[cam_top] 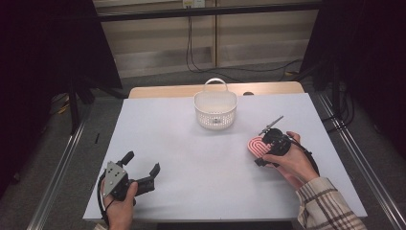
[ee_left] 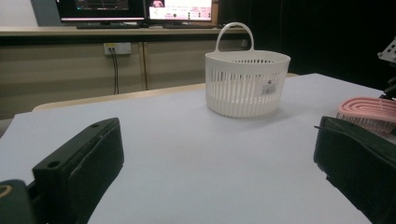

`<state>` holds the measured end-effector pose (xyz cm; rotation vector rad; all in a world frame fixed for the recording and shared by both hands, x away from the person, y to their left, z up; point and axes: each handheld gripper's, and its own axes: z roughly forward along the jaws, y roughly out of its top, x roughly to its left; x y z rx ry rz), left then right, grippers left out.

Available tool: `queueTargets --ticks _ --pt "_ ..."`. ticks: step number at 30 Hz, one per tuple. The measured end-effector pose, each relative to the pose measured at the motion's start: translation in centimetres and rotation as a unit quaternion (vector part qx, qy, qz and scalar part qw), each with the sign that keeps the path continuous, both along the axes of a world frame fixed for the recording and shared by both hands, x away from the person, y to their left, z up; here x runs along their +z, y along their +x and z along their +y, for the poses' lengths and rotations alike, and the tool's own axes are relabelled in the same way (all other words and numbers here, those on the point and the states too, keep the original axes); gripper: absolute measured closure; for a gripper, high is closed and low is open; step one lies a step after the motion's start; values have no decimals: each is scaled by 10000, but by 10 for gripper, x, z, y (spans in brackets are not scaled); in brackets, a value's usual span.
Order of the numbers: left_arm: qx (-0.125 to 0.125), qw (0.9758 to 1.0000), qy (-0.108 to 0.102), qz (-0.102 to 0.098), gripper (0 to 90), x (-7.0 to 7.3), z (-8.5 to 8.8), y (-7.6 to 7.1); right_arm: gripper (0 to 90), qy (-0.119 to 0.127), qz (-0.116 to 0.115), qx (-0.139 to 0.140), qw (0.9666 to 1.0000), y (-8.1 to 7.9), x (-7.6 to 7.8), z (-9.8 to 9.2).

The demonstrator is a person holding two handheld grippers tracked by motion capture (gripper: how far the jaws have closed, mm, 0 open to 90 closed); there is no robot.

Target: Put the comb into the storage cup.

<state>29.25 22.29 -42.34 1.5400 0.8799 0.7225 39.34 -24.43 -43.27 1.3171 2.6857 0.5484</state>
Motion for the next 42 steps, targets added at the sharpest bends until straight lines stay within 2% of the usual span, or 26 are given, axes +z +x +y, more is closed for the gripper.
queueTargets --ticks 19,30,33,42 --pt "-20 10000 -31 16 18 -1 -1 0 58 -109 -6 -95 9999 5 -5 4" --pt "-9 10000 -17 16 17 -1 -1 0 94 -239 -62 -124 9996 3 -4 6" --pt "-12 10000 -15 12 18 0 -1 0 172 -230 -76 -77 9997 2 -2 7" --pt "-9 10000 -2 11 18 -1 0 0 181 -313 9 -166 9994 3 0 10"
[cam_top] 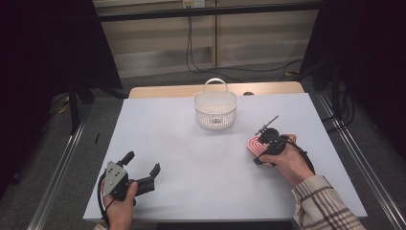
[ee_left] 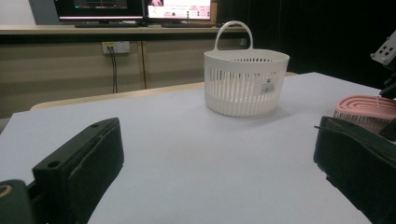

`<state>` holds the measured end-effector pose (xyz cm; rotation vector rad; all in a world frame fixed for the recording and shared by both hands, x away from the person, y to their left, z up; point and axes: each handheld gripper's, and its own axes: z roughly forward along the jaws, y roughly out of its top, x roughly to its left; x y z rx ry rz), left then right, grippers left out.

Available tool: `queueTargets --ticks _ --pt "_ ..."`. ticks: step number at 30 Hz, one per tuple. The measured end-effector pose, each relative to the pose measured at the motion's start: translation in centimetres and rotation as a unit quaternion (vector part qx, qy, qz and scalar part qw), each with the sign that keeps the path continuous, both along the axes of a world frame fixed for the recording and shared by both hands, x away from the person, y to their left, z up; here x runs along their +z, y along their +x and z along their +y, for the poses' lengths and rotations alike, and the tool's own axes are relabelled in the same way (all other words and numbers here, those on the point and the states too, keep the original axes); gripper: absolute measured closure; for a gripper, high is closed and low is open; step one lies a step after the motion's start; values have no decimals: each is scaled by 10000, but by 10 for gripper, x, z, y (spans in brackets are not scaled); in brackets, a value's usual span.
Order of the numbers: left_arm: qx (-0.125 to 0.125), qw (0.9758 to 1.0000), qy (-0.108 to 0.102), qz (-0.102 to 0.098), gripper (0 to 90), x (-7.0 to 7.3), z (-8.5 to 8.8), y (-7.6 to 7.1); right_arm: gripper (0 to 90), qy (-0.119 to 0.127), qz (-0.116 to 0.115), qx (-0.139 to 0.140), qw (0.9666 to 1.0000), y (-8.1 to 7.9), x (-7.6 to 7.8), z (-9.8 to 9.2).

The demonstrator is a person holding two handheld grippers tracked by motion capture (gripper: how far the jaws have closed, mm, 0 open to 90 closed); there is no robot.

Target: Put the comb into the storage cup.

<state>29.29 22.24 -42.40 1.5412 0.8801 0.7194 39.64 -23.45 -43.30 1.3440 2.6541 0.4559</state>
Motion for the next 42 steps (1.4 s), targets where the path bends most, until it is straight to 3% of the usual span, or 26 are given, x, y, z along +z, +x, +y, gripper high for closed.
queueTargets --ticks 16,42 --pt "5 10000 -18 6 17 0 0 0 187 14 32 43 10000 -3 8 -1" --pt "-10 10000 -16 -3 18 0 0 0 191 77 -182 179 9996 -10 30 0"
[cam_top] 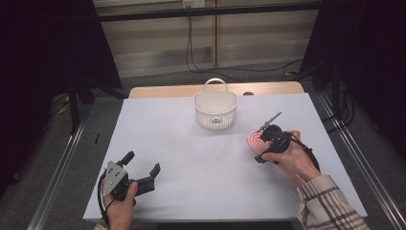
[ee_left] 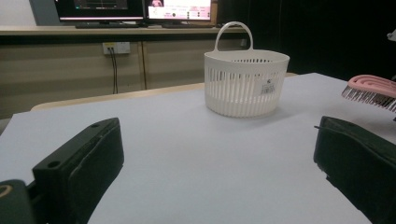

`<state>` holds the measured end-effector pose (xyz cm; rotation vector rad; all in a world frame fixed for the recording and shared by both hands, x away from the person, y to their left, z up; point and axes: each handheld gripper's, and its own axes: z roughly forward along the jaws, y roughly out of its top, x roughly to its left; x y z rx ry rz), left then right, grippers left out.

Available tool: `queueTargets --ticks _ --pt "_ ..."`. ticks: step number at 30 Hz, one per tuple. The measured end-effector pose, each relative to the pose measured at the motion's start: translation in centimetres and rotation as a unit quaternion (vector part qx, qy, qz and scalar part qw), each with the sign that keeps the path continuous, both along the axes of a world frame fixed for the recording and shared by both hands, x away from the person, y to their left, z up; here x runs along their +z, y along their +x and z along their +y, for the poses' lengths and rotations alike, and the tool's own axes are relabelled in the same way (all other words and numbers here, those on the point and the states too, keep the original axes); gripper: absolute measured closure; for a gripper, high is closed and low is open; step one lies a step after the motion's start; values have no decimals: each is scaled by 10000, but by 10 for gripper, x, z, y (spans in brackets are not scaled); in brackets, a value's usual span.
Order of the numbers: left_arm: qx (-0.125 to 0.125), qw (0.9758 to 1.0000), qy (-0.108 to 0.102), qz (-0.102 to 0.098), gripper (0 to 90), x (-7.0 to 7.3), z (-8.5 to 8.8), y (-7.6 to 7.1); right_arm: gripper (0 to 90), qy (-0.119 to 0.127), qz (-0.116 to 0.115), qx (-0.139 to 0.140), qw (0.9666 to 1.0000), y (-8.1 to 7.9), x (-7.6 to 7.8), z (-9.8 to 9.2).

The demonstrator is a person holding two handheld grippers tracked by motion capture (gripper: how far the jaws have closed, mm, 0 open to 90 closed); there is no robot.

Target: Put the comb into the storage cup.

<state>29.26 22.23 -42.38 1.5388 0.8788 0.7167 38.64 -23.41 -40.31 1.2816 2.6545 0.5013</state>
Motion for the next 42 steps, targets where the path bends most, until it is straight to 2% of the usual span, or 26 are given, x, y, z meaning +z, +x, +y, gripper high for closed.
queueTargets --ticks 9,22,32,42 --pt "13 10000 4 -3 17 0 0 0 191 172 -144 -71 9997 -2 10 -8" --pt "3 10000 3 -2 17 0 0 0 191 261 -389 -56 9989 -4 9 -9" --pt "8 10000 4 -3 17 0 0 0 192 504 -874 -174 9947 -11 33 -18" --pt "3 10000 -3 17 17 0 0 0 192 671 -1016 -262 9922 -15 42 -26"
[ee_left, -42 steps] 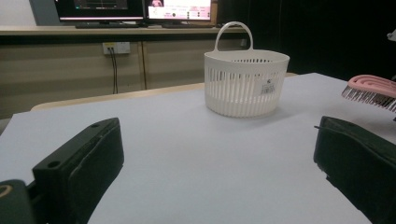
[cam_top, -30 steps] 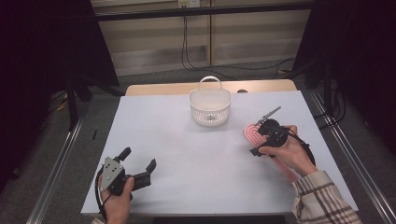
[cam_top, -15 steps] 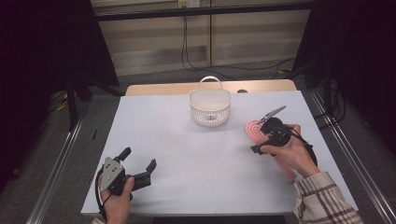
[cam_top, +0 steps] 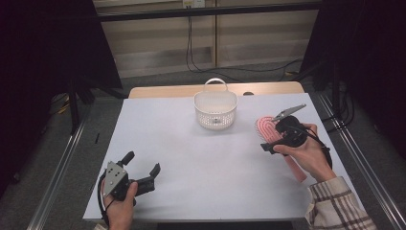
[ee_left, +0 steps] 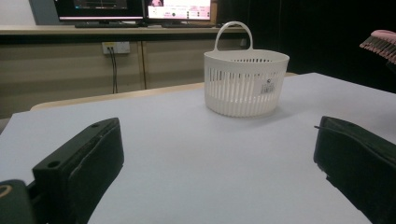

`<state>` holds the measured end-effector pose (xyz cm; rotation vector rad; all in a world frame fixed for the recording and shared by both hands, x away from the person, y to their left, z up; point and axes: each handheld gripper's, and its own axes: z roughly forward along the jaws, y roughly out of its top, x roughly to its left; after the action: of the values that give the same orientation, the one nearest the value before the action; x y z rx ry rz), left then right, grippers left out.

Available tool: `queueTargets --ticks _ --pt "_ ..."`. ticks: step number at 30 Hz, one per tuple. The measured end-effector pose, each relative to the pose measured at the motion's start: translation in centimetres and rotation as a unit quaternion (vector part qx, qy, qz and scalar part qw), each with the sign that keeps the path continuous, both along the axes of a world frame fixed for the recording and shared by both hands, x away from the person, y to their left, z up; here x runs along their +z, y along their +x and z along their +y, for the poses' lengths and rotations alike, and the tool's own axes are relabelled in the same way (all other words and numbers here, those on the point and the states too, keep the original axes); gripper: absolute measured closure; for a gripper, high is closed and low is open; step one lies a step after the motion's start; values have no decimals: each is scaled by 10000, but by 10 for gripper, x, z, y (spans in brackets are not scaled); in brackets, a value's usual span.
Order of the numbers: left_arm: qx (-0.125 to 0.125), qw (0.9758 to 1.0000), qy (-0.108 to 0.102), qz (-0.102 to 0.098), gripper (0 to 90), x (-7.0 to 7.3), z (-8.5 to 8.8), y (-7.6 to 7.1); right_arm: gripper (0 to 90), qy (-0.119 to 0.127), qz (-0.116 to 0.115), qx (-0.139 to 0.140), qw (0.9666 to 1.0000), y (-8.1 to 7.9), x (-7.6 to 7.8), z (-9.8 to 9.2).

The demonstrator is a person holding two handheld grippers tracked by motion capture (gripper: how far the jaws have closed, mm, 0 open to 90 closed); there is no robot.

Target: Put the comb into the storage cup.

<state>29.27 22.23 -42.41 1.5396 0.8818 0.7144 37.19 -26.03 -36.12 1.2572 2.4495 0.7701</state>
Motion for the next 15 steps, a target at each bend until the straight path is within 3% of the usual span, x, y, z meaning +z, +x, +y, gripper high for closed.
queueTargets --ticks 13,15 --pt "-10 10000 -10 -8 17 0 0 0 191 124 -227 28 9997 -2 5 -4" --pt "-9 10000 -13 -9 17 0 0 0 191 243 -247 15 9994 -2 6 -4"
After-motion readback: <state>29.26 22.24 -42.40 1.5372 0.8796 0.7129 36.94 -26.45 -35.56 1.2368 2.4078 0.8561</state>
